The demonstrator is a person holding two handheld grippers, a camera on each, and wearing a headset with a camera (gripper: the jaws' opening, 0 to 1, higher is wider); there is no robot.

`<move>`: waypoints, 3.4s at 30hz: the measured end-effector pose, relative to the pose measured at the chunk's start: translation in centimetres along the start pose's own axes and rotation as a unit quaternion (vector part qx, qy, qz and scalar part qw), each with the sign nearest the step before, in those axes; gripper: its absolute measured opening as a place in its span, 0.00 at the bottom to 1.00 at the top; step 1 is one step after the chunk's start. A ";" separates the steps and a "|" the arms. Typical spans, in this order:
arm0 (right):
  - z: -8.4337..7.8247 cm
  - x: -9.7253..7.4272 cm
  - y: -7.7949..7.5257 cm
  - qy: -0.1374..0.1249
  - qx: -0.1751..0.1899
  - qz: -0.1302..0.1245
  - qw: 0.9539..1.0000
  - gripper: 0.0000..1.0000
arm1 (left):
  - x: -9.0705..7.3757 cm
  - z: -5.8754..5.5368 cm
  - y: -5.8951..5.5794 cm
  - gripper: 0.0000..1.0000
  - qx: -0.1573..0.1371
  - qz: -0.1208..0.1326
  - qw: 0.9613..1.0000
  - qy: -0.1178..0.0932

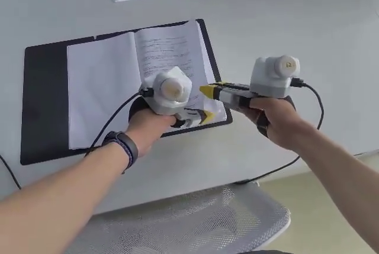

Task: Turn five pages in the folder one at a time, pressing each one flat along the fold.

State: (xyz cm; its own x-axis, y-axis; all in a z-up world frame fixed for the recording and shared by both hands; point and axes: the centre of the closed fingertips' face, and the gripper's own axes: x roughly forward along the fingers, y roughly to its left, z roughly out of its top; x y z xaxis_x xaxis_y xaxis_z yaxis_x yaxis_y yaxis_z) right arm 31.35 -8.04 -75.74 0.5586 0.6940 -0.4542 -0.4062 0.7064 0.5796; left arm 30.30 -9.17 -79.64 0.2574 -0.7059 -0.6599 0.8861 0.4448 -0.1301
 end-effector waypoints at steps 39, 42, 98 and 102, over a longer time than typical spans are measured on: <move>3.9 -0.4 6.6 -0.039 -0.047 0.048 0.997 0.00 | -11.5 -0.4 3.1 0.76 -0.012 0.052 0.997 -0.053; 4.2 -0.3 7.4 -0.039 -0.056 0.052 0.996 0.00 | -12.6 -0.8 3.8 0.75 -0.017 0.064 0.996 -0.056; 2.8 11.4 20.7 0.021 -0.089 0.159 0.983 0.00 | -27.9 -8.7 9.3 0.80 -0.104 0.180 0.972 -0.107; 2.3 12.7 21.6 0.029 -0.085 0.170 0.981 0.00 | -29.0 -9.5 9.4 0.80 -0.112 0.189 0.970 -0.109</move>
State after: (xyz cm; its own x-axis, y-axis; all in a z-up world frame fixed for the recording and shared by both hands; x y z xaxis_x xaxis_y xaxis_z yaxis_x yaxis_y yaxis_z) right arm 31.31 15.77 -67.44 0.3307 0.8966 -0.2946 -0.6793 0.4428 0.5852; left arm 27.50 20.74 -68.76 0.6442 -0.5583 -0.5228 0.6134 0.7854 -0.0829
